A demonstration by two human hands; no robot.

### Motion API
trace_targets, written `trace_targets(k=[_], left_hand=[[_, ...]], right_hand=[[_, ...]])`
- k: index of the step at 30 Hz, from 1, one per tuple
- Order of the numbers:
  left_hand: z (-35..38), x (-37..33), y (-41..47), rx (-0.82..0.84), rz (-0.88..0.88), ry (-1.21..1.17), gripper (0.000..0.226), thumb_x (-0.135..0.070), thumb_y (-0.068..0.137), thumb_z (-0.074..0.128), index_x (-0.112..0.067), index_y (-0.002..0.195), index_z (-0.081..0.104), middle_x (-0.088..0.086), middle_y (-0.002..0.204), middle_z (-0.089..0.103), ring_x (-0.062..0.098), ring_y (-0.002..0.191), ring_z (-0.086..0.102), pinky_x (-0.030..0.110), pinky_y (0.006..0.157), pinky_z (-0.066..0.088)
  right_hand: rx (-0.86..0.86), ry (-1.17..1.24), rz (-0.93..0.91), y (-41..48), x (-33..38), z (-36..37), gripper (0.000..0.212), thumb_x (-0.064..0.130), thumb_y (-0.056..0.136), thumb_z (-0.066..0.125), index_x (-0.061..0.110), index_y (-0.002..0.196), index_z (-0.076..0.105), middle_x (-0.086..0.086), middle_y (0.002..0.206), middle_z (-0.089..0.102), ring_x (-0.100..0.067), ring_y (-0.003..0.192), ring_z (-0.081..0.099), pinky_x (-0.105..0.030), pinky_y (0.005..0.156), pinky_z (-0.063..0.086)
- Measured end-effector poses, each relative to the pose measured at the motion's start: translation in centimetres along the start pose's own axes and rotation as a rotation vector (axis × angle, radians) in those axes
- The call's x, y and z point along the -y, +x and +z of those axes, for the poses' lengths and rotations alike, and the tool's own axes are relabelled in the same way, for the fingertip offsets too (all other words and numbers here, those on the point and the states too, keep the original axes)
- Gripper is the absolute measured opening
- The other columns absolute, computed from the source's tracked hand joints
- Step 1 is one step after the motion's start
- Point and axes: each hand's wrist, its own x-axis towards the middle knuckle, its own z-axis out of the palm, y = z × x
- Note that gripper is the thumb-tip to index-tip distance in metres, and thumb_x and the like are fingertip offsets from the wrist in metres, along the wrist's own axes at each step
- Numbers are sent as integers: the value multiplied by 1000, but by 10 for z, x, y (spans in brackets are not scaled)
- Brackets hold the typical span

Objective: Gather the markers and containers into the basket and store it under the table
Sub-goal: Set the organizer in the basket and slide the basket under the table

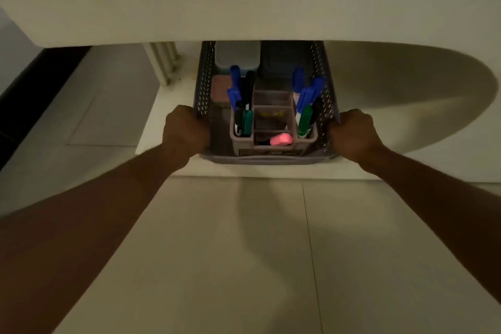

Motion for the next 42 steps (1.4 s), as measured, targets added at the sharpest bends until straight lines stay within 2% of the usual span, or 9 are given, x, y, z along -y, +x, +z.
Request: trace_targets(k=[6, 10, 14, 21, 27, 31, 36, 39, 42], left_hand=[[25, -9, 47, 43, -64, -69, 26, -21, 89, 54, -1, 106, 59, 16, 99, 63, 32, 84, 62, 34, 59, 53], [26, -19, 58, 104, -121, -73, 29, -18, 90, 55, -3, 114, 55, 18, 105, 61, 36, 90, 65, 44, 66, 60], [25, -22, 56, 102, -160, -85, 31, -21, 89, 57, -5, 115, 54, 17, 108, 61, 35, 92, 64, 46, 69, 60], [31, -19, 49, 30, -219, -306, 33, -26, 90, 52, -6, 116, 55, 11, 107, 64, 28, 89, 63, 32, 57, 53], [38, -16, 47, -37, -185, -318, 36, -24, 92, 51, -4, 121, 57, 12, 112, 63, 30, 98, 62, 31, 58, 44], [37, -21, 50, -4, -207, -378, 30, -16, 94, 49, -4, 121, 55, 10, 108, 60, 23, 86, 59, 27, 54, 44], [31, -14, 53, 76, -197, -492, 26, -14, 93, 48, -6, 114, 61, 11, 111, 67, 22, 91, 63, 34, 75, 56], [33, -15, 50, 85, -165, -467, 26, -15, 96, 45, -6, 115, 60, 9, 108, 66, 19, 84, 60, 27, 63, 49], [34, -19, 50, 99, -155, -452, 28, -14, 97, 44, -6, 120, 59, 8, 109, 65, 18, 87, 61, 25, 60, 47]], right_hand=[[32, -16, 15, 57, 0, 11, 30, 9, 92, 52, 8, 62, 47, -9, 67, 56, -14, 50, 48, -11, 25, 30], [68, 106, 120, 68, 4, 12, 6, 9, 91, 61, 4, 90, 57, -12, 73, 60, -22, 53, 60, -19, 28, 44], [77, 188, 186, 67, 3, 13, 17, 12, 89, 61, -1, 101, 61, -23, 86, 68, -33, 57, 69, -33, 36, 55], [111, 251, 97, 52, -3, 14, 31, 35, 86, 62, 6, 99, 61, -11, 86, 69, -29, 68, 72, -37, 54, 61], [-24, 81, -31, 48, -5, 18, 26, 24, 86, 53, 2, 96, 62, -18, 94, 68, -35, 75, 69, -43, 67, 61], [-82, 124, -51, 51, -2, 21, 27, 25, 90, 50, 2, 98, 61, -20, 98, 66, -37, 77, 68, -48, 67, 61], [-159, 132, -118, 53, -9, 21, 22, 26, 93, 52, 6, 91, 61, -15, 96, 67, -31, 77, 68, -40, 65, 60], [-189, 61, -174, 55, -12, 21, 23, 20, 93, 52, 2, 90, 66, -16, 92, 68, -26, 72, 63, -19, 51, 43], [-208, 43, -185, 57, -11, 22, 25, 18, 94, 52, 0, 91, 68, -18, 91, 68, -25, 70, 60, -18, 52, 38]])
